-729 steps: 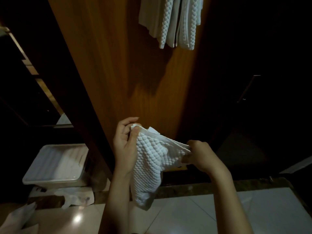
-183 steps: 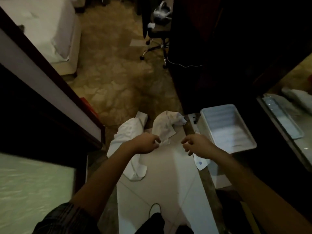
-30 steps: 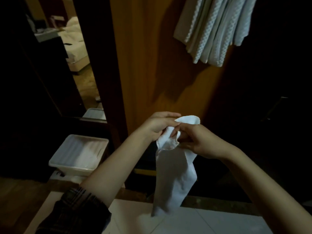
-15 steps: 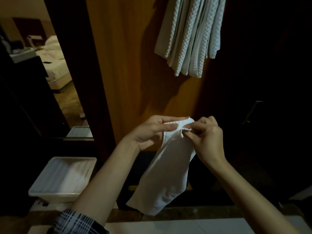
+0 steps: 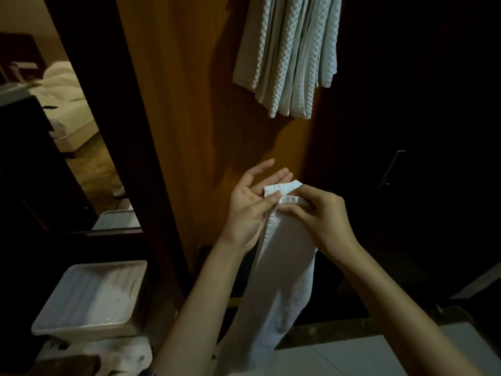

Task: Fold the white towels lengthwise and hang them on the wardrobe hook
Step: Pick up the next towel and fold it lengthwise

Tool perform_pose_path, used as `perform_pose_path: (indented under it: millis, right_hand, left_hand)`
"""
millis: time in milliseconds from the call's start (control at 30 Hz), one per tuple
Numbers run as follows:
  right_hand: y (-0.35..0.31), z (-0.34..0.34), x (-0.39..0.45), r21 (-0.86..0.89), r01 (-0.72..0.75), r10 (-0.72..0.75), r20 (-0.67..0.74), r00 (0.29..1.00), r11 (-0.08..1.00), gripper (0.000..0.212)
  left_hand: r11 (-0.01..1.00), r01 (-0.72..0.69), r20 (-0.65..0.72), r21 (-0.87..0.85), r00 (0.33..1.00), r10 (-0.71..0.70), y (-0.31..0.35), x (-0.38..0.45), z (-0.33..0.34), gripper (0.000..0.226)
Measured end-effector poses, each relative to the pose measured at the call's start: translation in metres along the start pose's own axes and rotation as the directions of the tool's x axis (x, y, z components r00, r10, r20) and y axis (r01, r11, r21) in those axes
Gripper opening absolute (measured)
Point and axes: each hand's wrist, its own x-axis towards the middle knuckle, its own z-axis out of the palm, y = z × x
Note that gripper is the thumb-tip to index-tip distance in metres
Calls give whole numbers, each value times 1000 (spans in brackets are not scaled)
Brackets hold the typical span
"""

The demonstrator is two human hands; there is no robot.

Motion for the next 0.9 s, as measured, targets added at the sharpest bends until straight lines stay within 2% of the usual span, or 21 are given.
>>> perform_pose_path:
  millis: [167,300,400,500,633,767,900]
  right_hand:
    - [-6,1,1,38,-29,32,-80,996,999,23]
    - [-11,1,-1,6,-28,28,-55,998,1000,26]
    - [-12,-2,-2,-38,-10,8,-37,999,999,24]
    - [-13,-5,-5,-42,1,-2,-11,1000,999,14]
    - [-14,-7,-11,-8,-50,50,-14,999,999,17]
    - [-14,-12,-14,105,-117,120,-23,993,988,16]
    - [-15,-13,-17,79,-65,70,-62,996,995,11]
  left_hand:
    - [980,-36,52,195,998,26,8,-2,3,43]
    - [953,-54,96,299,995,27,11,-5,4,41]
    - [936,-45,126,350,992,0,13,-8,4,40]
    - [917,-53,168,396,986,-16,15,-10,8,39]
    - [926,-46,223,375,974,-42,17,-15,14,40]
    - [917,-19,238,398,968,-83,17,-16,16,49]
    - [881,-36,259,472,961,-99,15,-17,17,63]
